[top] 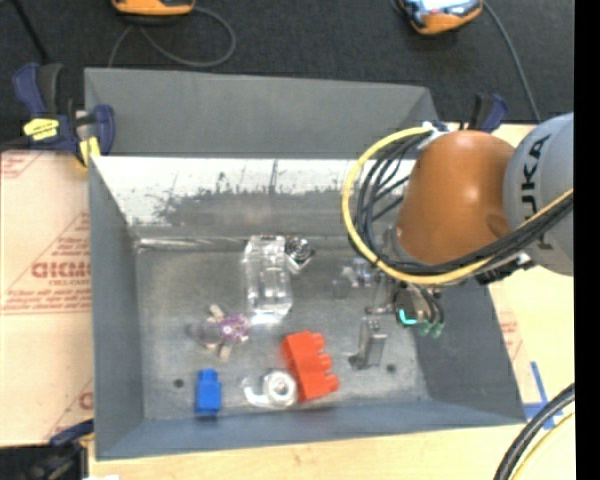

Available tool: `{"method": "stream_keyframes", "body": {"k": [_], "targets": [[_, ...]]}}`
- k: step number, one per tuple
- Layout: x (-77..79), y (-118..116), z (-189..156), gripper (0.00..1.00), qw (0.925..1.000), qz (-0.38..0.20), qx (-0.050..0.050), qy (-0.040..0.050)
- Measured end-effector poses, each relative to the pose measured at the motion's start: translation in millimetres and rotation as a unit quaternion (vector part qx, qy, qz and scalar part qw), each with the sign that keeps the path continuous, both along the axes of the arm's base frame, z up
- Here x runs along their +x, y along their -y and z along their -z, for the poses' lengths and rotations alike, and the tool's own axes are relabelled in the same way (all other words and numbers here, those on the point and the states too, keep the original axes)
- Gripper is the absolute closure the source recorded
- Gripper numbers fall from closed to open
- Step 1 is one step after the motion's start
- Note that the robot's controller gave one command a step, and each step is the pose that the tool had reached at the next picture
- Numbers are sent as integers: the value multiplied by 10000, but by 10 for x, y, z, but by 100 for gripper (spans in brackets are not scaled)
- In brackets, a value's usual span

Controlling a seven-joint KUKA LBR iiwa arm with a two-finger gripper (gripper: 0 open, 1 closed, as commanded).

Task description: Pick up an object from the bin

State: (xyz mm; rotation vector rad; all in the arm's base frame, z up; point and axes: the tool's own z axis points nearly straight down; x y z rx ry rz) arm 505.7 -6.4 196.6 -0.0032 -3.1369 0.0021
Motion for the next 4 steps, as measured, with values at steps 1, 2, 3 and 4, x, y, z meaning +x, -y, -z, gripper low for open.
{"method": "stream_keyframes", "body": {"k": [1, 2, 3, 4], "targets": [[19, 105, 1213, 0, 9989, -468, -2, 0], [-161, 299, 1258, 0, 9886, -1506, 1, 38], [-162, 294, 1258, 100, 9886, -1506, 3, 36], [55, 455, -49, 100, 9841, -1777, -12, 78]]}}
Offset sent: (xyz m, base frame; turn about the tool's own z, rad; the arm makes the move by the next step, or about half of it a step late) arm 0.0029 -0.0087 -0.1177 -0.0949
